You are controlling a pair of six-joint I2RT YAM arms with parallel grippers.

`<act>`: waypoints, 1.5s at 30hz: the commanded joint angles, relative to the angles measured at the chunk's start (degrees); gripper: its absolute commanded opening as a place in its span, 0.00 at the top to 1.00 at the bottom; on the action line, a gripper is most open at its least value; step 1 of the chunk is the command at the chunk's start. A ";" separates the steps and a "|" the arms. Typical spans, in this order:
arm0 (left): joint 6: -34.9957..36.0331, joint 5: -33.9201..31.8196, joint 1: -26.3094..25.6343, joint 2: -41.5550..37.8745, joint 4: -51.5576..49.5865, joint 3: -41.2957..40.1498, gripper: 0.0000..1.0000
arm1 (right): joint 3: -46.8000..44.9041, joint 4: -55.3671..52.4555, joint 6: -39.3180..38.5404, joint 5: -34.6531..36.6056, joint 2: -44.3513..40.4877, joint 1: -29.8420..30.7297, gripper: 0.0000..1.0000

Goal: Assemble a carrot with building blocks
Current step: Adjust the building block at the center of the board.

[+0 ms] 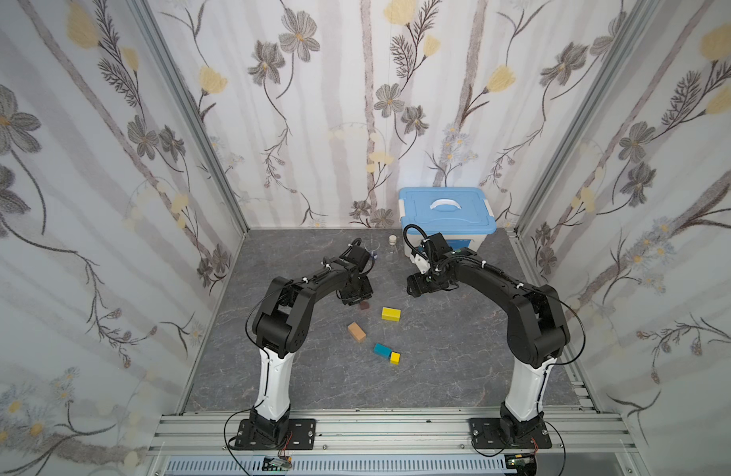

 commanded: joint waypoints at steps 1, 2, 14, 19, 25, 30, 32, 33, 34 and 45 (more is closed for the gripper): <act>1.00 0.11 -0.47 0.60 -0.33 0.32 0.64 | -1.57 -1.49 1.28 -3.97 -1.09 0.65 0.26; 0.98 0.31 -0.56 0.75 -0.10 0.39 0.64 | -2.28 -1.54 1.41 -4.09 -1.31 1.09 0.27; 0.81 0.64 -1.10 -0.27 0.58 -1.45 0.67 | -9.08 -0.68 3.24 -2.69 -3.35 8.35 0.27; -1.20 -0.29 -1.11 -1.15 1.66 -4.53 0.67 | -10.45 1.60 5.10 -1.58 -2.66 9.59 0.30; -3.71 -1.26 -1.10 -2.25 2.97 -6.29 0.67 | -10.30 4.46 7.01 1.22 -0.15 10.47 0.32; -5.10 -0.87 -0.91 -2.87 3.76 -7.05 0.67 | -9.43 5.01 7.55 4.01 2.01 10.56 0.32; -5.49 -0.60 -0.93 -2.92 4.13 -7.21 0.67 | -9.20 5.07 7.71 5.70 2.27 10.53 0.32; -5.59 -0.51 -0.93 -2.84 4.21 -7.17 0.67 | -9.06 5.10 7.84 6.45 2.36 10.57 0.32; -5.67 -0.41 -0.93 -2.79 4.28 -7.18 0.67 | -8.84 5.08 7.88 6.87 2.50 10.46 0.32; -5.76 -0.04 -0.93 -2.92 4.89 -7.42 0.62 | -7.26 5.34 8.01 6.18 3.84 10.56 0.32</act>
